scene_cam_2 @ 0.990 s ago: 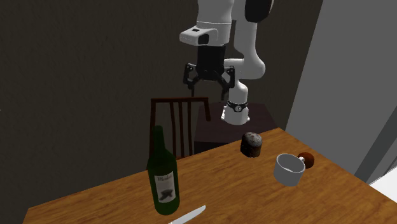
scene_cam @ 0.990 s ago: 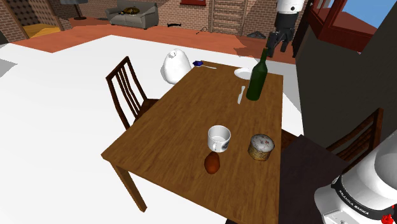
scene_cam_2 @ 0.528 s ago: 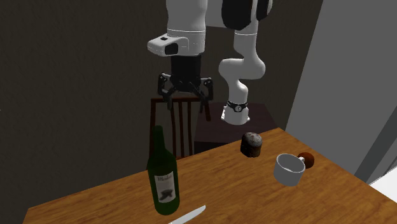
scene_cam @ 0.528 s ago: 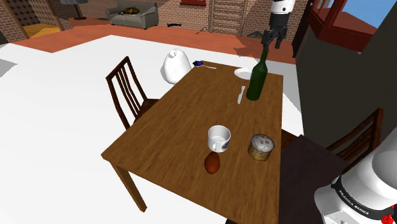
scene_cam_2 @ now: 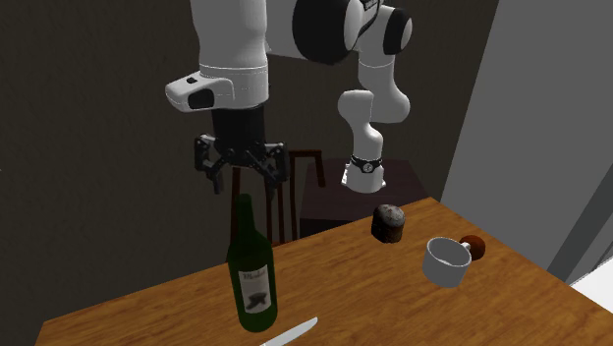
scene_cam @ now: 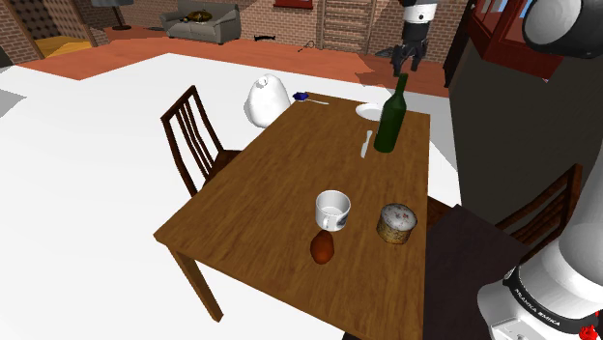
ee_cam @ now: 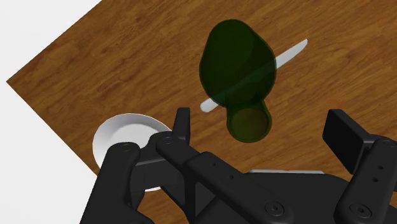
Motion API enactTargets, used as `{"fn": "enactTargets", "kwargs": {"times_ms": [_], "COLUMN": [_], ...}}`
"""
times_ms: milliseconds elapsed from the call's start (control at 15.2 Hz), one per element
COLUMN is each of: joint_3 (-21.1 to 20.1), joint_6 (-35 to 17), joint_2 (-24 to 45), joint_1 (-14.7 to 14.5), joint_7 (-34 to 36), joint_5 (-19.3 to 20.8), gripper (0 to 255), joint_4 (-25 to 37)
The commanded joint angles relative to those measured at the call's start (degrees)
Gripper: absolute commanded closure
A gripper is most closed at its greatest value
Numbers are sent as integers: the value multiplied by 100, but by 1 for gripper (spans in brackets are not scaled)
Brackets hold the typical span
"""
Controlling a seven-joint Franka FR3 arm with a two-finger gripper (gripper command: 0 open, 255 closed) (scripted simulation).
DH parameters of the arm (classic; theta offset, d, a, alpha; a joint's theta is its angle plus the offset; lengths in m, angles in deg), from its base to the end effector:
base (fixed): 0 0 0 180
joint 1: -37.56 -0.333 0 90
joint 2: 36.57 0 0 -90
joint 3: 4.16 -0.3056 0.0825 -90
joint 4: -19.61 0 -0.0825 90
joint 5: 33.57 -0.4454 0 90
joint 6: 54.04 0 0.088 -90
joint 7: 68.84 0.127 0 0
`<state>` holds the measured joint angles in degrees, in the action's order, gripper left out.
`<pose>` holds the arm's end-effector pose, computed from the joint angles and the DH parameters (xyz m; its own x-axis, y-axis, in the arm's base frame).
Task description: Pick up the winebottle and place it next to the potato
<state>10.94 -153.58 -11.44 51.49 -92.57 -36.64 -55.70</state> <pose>0.6662 -0.3270 0.4554 0.9966 -0.0782 -0.0248 -0.0768 -0.9957 0.0525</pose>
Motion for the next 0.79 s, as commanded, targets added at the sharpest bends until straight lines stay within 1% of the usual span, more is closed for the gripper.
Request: {"fn": "enactTargets", "kwargs": {"times_ms": [0, 330, 726], "joint_3": [-2, -6, -6], "joint_6": [-146, -495, -495], "joint_2": [46, 53, 53], "joint_1": [9, 0, 0], "joint_7": [-11, -17, -17], "joint_5": [-13, -17, -17], "gripper": [0, 0, 0], "joint_4": [-97, -439, -439]}}
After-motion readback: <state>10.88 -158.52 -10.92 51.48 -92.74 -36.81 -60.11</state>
